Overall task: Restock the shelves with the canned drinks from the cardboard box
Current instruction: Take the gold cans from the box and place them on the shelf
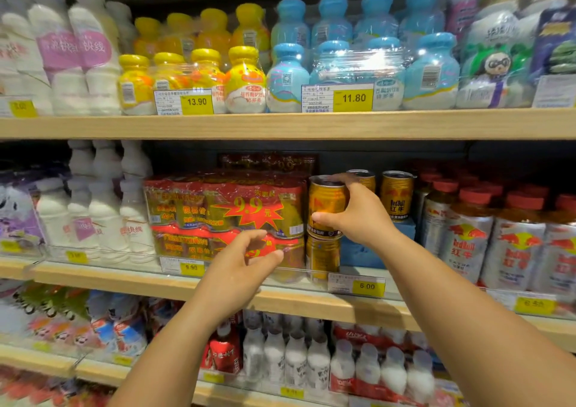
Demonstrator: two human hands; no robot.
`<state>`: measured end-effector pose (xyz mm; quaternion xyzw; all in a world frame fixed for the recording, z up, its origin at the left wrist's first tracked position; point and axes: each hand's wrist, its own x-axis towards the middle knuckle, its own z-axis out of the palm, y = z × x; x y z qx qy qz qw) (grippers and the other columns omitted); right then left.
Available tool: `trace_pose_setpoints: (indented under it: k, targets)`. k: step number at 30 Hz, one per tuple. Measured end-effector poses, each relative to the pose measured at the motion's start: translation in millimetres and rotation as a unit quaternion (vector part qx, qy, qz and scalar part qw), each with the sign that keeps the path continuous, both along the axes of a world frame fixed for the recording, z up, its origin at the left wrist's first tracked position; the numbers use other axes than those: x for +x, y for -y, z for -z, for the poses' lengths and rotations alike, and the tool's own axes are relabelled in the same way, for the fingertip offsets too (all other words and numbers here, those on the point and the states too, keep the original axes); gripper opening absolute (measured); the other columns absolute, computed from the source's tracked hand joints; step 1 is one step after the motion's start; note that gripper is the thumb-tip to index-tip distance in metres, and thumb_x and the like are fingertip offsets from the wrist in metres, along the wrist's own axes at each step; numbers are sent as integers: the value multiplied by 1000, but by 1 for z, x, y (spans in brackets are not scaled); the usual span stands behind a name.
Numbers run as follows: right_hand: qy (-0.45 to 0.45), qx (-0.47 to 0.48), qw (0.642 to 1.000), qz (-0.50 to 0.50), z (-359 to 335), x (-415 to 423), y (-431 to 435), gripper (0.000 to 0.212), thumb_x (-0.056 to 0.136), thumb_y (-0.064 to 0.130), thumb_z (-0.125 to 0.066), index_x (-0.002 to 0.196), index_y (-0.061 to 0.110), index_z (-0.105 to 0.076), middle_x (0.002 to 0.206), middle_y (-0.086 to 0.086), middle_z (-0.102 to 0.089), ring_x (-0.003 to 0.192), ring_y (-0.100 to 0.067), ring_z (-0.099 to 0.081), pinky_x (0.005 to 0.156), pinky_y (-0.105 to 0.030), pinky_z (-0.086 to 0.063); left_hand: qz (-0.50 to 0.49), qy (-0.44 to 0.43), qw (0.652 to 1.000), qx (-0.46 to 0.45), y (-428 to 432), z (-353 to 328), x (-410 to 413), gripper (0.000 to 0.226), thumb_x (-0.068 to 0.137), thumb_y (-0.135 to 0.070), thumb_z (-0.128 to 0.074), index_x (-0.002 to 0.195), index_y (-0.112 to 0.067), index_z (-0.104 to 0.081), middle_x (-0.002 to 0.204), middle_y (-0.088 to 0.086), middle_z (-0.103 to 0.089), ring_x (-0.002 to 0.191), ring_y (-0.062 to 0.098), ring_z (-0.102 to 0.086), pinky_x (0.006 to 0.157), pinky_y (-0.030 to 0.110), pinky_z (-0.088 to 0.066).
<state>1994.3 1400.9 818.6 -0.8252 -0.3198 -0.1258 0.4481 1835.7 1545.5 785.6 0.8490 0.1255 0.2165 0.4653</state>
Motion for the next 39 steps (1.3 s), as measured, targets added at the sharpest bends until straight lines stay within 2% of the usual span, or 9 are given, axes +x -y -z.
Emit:
trace_pose_setpoints:
  k: [5, 17, 20, 23, 25, 28, 32, 36, 39]
  targets:
    - [-16, -38, 999, 19, 15, 19, -11, 70, 70, 37, -77, 129, 31, -39, 117, 0, -59, 91, -14, -55, 71, -28, -50, -27, 5, 1000, -6, -7, 4, 6, 43, 86, -37, -60, 127, -29, -48, 128, -7, -54, 105, 7, -56, 91, 32, -48]
    - [-13, -85, 996, 38, 16, 19, -12, 78, 72, 40, -76, 133, 28, -30, 121, -5, -58, 100, -23, -59, 71, -31, -51, -25, -4, 1000, 19, -5, 0, 13, 49, 88, -37, -57, 134, -27, -43, 136, -8, -50, 104, 3, -48, 84, 23, -36]
    - [-28, -80, 996, 25, 16, 13, -11, 96, 72, 40, -76, 144, 31, -13, 138, -7, -47, 110, -25, -57, 81, -34, -53, -22, 1, 1000, 22, -6, -1, 12, 50, 89, -37, -57, 135, -26, -43, 135, -9, -49, 103, 5, -48, 84, 24, -37]
    - [-7, 5, 998, 54, 19, -6, -6, 98, 73, 46, -73, 145, 36, -7, 150, -5, -27, 132, -24, -36, 100, -37, -40, -16, 2, 999, 43, -7, 0, 12, 45, 89, -37, -56, 132, -28, -46, 126, -12, -52, 99, 5, -51, 77, 21, -39]
    - [76, 66, 992, 75, 25, -22, 0, 69, 79, 38, -68, 138, 28, -33, 136, -3, -42, 126, -18, -38, 103, -33, -37, -6, 18, 998, 54, -7, 6, 12, 25, 89, -33, -56, 114, -30, -56, 106, -10, -61, 89, 8, -57, 64, 14, -41]
    - [153, 131, 977, 66, 44, -44, 11, 13, 86, 17, -63, 98, 20, -64, 91, 12, -60, 86, -3, -57, 78, -21, -50, 0, 40, 997, 68, -6, 23, 14, 11, 88, -23, -57, 79, -26, -63, 74, 2, -67, 64, 10, -57, 50, 8, -39]
    - [78, 165, 981, 71, 89, -62, 28, 12, 86, 14, -61, 84, 26, -61, 72, 21, -58, 67, 3, -57, 64, -11, -45, 36, 24, 998, 53, 4, 68, 18, 19, 87, -22, -57, 69, -27, -60, 60, -1, -54, 61, 20, -60, 57, 28, -45]
    - [-14, 163, 982, 96, 165, -72, 52, 14, 86, 16, -62, 82, 29, -61, 72, 16, -61, 69, -4, -59, 64, -16, -49, 61, -24, 997, 32, 19, 136, 23, 15, 89, -21, -55, 76, -23, -62, 61, 5, -53, 47, 4, -53, 46, 16, -39]
    - [-75, 147, 981, 104, 236, -80, 71, 19, 88, 18, -62, 81, 34, -58, 74, 12, -61, 72, -14, -63, 67, -24, -53, 72, -74, 995, -13, 33, 204, 25, 18, 89, -20, -55, 72, -25, -60, 58, 3, -54, 48, 3, -57, 52, 16, -43]
